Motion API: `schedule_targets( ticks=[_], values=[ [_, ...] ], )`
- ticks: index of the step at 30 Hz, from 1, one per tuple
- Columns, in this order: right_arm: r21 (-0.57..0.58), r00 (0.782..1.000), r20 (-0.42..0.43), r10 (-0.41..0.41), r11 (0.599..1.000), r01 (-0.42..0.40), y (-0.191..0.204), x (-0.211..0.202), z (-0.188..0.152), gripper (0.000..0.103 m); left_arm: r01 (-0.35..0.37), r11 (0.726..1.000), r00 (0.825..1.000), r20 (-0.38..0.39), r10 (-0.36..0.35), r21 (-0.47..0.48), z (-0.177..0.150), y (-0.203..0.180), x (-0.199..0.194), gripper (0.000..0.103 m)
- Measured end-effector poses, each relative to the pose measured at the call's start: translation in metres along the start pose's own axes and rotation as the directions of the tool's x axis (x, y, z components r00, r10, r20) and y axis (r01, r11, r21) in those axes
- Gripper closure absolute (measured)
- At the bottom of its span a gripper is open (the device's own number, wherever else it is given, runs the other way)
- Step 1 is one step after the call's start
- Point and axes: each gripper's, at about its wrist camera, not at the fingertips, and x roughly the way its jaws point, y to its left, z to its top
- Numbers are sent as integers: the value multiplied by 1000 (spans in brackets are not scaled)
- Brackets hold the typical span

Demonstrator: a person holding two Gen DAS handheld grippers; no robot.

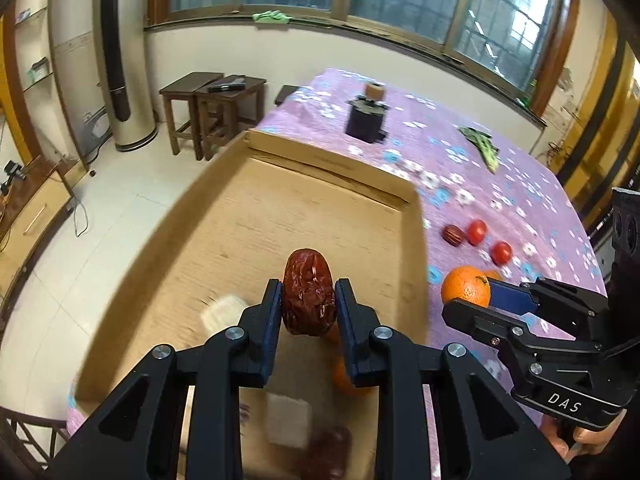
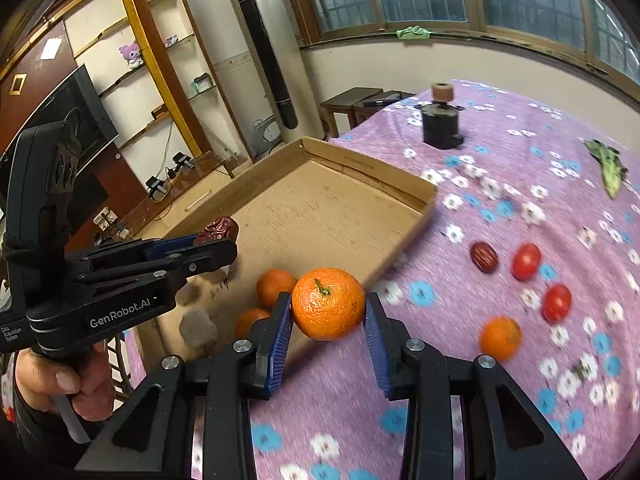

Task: Organize fruits
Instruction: 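Carry the tangerine and red date over the cardboard tray with both grippers, then open both grippers to drop the tangerine and date into the tray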

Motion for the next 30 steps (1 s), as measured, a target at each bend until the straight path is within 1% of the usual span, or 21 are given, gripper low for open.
schedule_targets(
  ticks=[6,11,20,23,25,27,29,30],
  values=[
    [-44,999,-34,5,999,-7,14,36,23,67,-39,998,998,-44,37,-48,11,25,21,79],
    [-78,998,-65,-19,997,13,19,67,35,67,-57,996,995,-86,52,-67,11,34,38,79],
    [-96,991,-128,-46,995,33,16,99,34,66,-70,995,989,-133,61,-67,12,36,51,79],
    [-113,991,-124,-53,993,39,18,100,32,65,-80,994,986,-153,69,-69,12,38,53,79],
    [-111,991,-122,-52,993,38,18,99,32,63,-92,994,984,-161,81,-66,11,37,54,78],
    [-108,992,-112,-50,993,38,19,94,33,53,-101,992,983,-163,88,-71,10,36,52,75],
    [-102,995,-90,-51,994,42,18,85,32,48,-94,992,984,-158,81,-83,8,36,48,75],
    [-98,996,-81,-48,994,40,17,80,32,48,-92,992,985,-153,78,-88,7,35,45,75]
  ],
)
